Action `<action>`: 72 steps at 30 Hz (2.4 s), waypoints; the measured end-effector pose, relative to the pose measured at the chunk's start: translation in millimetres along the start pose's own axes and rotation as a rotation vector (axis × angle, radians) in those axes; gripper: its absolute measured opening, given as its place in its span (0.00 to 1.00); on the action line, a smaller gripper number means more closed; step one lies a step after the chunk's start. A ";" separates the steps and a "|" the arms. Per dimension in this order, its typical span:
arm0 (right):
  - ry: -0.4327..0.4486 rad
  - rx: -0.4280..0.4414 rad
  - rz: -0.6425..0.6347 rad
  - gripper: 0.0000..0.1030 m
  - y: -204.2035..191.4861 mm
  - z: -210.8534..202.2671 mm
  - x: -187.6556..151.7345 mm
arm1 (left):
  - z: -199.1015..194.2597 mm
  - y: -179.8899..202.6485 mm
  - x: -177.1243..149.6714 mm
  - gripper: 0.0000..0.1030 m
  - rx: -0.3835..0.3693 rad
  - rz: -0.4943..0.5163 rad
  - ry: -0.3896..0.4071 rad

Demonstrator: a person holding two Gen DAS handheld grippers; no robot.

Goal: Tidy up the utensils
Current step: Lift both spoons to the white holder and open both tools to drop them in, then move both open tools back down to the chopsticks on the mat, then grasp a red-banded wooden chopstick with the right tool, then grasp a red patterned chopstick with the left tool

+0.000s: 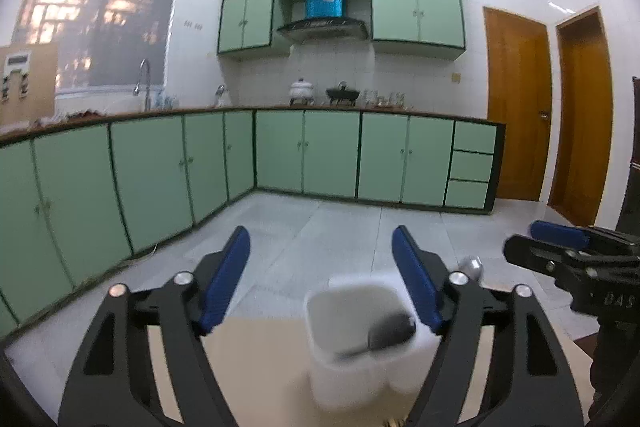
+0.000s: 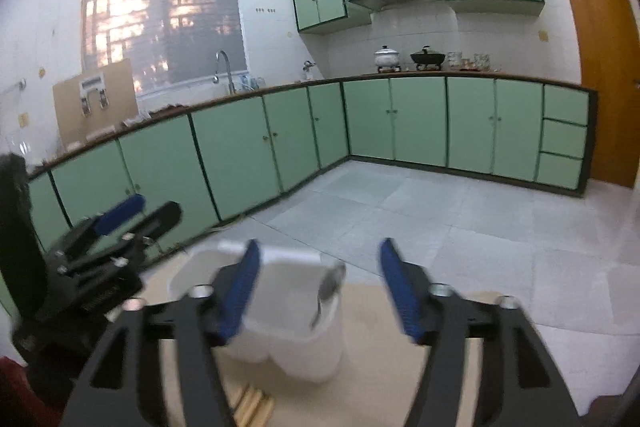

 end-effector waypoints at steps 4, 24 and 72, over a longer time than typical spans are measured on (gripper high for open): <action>-0.047 -0.055 -0.018 0.89 -9.0 -23.4 -41.4 | -35.2 -11.3 -39.1 0.81 -0.019 -0.049 -0.084; -0.393 -0.019 0.082 0.62 -74.0 -79.3 -229.9 | -130.5 -23.5 -186.9 0.84 0.106 -0.051 -0.423; -0.443 -0.061 0.129 0.06 -48.6 -75.9 -236.3 | -102.8 27.2 -214.7 0.87 -0.016 0.012 -0.649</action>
Point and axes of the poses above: each gripper's, at about its wrist camera, not at the fingertips, and z roughly the way its jaws point, y to its right, x to its top, the point moved 3 cm from there along z, roughly the way its jaws point, and after that the axes turned 12 degrees about -y, right-handed, at the moved point
